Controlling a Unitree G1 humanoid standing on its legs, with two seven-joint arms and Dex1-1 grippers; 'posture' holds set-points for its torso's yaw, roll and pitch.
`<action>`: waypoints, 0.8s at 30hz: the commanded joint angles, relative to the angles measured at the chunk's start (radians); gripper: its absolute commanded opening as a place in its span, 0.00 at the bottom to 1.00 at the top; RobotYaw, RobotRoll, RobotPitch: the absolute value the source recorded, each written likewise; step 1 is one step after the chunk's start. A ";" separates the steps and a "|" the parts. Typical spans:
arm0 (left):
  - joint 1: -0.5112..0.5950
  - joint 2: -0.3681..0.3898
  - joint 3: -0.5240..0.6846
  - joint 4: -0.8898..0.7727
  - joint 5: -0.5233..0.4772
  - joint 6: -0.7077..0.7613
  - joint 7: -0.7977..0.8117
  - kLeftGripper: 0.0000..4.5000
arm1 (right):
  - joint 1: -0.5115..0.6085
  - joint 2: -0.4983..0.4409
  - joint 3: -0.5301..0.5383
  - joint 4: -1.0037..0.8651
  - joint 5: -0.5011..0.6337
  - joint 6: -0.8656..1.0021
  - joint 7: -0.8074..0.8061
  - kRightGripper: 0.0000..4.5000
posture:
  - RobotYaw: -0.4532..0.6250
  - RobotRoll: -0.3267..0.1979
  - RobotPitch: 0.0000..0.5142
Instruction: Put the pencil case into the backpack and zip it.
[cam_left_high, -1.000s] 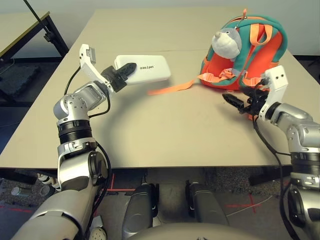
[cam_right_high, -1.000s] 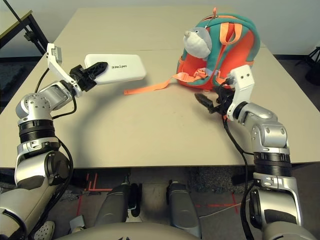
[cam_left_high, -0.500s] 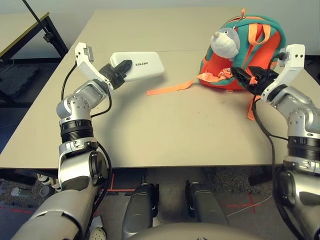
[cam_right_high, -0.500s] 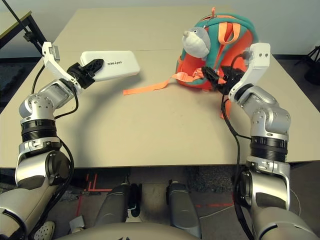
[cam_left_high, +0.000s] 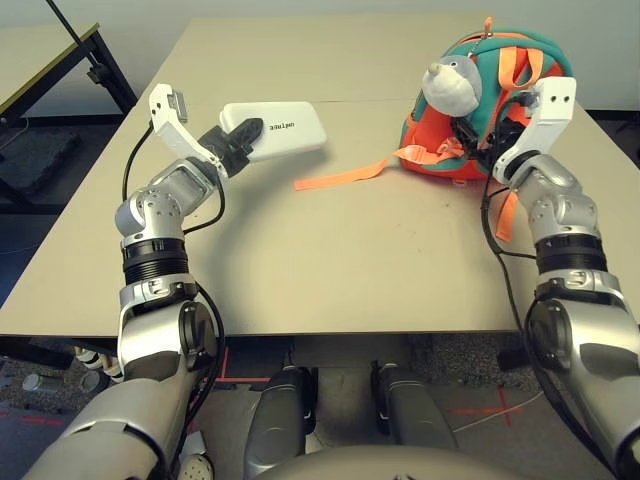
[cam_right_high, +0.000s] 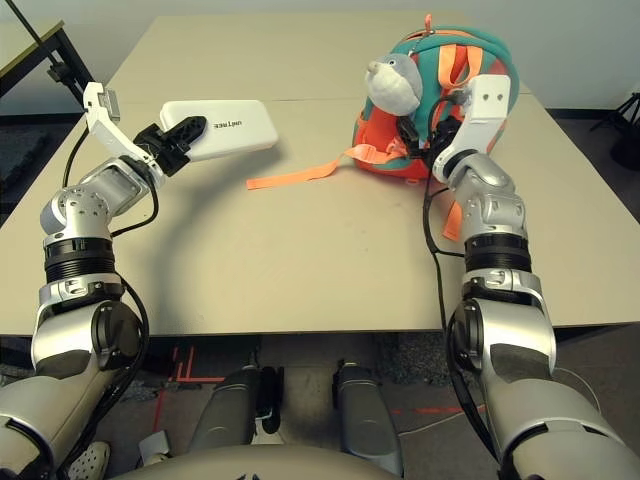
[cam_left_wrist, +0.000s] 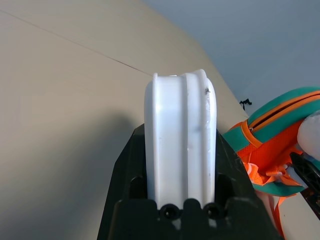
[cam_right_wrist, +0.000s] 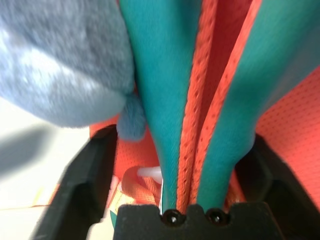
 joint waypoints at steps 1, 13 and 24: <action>-0.009 -0.001 -0.004 -0.031 -0.006 -0.019 0.000 0.28 | -0.020 -0.008 0.000 0.030 -0.007 -0.025 0.002 0.62 | 0.30 0.62 0.17; -0.026 -0.008 -0.023 -0.001 -0.002 -0.038 -0.010 0.28 | 0.027 -0.025 0.032 -0.092 0.000 0.016 0.063 0.06 | 0.28 0.62 0.18; -0.013 -0.010 -0.030 -0.002 -0.006 -0.034 -0.013 0.28 | 0.283 -0.105 0.034 -0.750 0.200 0.449 0.153 0.06 | 0.27 0.62 0.22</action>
